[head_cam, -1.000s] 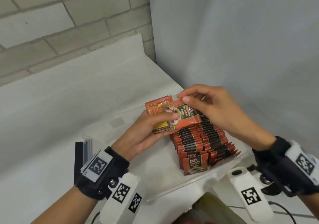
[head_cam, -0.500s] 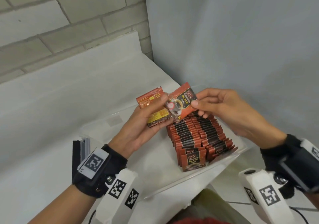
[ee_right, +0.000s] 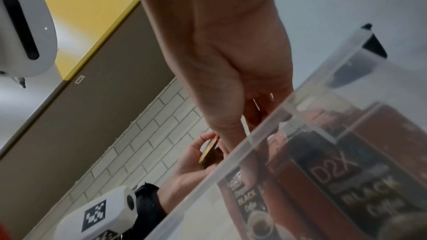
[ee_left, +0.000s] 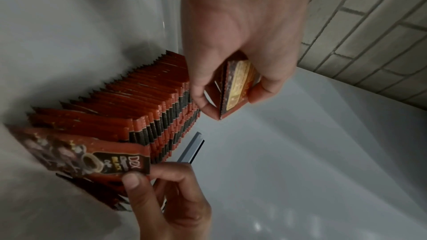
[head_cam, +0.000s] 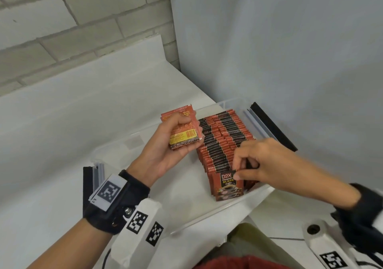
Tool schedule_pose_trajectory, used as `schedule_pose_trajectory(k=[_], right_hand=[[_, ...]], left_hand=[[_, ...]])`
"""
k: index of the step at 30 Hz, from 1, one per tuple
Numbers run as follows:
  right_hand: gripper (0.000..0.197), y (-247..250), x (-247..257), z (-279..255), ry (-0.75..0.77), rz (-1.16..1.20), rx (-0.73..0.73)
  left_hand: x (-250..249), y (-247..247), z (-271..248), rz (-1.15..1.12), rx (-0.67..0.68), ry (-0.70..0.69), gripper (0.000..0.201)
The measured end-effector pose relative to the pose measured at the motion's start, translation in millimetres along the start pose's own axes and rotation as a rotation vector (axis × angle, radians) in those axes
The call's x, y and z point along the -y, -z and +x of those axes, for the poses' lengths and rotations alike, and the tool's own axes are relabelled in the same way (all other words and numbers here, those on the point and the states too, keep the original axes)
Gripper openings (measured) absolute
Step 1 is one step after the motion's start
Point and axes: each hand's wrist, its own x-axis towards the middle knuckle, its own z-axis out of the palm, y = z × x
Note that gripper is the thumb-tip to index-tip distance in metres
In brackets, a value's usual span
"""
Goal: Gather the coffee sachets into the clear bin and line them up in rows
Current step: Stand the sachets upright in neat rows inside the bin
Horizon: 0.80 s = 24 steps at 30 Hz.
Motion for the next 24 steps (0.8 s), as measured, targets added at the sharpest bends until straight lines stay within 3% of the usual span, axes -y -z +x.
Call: schedule_pose_trajectory(k=[6, 19, 21, 24], right_hand=[[0.025, -5.1, -4.8, 0.7, -0.03, -0.019, 0.064], [0.018, 2.3, -1.6, 3.8, -0.076, 0.083, 0.157], [0.014, 6.6, 1.6, 5.0, -0.085, 0.131, 0.139], [0.013, 12.1, 5.8, 10.3, -0.083, 0.227, 0.001]], left_hand=[[0.1, -0.9, -1.2, 0.01, 0.01, 0.008, 0.025], [0.8, -2.4, -3.8, 0.096, 0.094, 0.018, 0.027], [1.0, -3.1, -3.6, 0.113, 0.125, 0.012, 0.025], [1.5, -2.4, -2.6, 0.174, 0.172, 0.008, 0.025]])
